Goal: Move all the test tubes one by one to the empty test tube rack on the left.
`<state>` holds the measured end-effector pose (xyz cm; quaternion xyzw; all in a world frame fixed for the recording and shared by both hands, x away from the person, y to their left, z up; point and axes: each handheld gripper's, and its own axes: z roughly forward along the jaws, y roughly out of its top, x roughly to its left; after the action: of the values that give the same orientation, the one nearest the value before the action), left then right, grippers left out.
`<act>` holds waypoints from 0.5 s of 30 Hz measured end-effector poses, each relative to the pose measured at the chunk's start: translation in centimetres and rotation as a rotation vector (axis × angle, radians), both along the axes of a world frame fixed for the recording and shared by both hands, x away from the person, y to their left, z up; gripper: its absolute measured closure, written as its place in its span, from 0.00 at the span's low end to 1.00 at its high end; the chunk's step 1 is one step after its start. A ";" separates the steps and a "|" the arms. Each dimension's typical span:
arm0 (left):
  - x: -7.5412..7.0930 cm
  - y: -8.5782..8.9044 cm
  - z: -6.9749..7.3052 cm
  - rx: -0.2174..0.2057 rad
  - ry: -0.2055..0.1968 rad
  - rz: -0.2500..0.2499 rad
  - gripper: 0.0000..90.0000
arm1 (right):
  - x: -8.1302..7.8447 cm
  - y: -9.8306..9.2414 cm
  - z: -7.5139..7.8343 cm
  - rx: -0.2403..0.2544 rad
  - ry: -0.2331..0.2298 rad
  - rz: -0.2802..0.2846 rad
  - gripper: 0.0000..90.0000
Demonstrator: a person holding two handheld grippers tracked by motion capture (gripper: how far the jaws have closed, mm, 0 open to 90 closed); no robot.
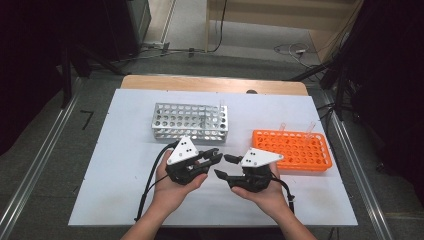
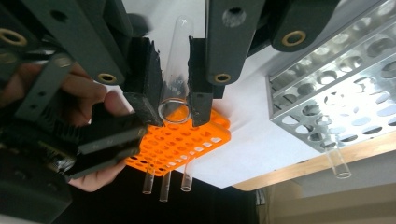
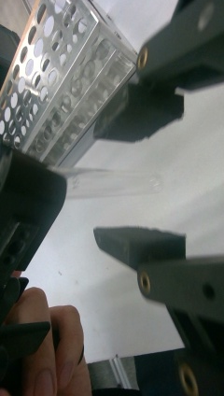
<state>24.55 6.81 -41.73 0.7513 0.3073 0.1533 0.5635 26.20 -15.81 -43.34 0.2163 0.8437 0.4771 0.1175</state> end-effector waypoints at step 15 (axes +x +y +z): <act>2.9 1.7 1.7 -0.023 -0.007 0.037 0.85 | -0.5 -6.0 0.0 0.086 0.035 -0.073 0.00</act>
<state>27.44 8.53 -40.02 0.7384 0.3208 0.1626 0.5705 25.70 -21.84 -43.33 0.2601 0.8158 0.5046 0.1106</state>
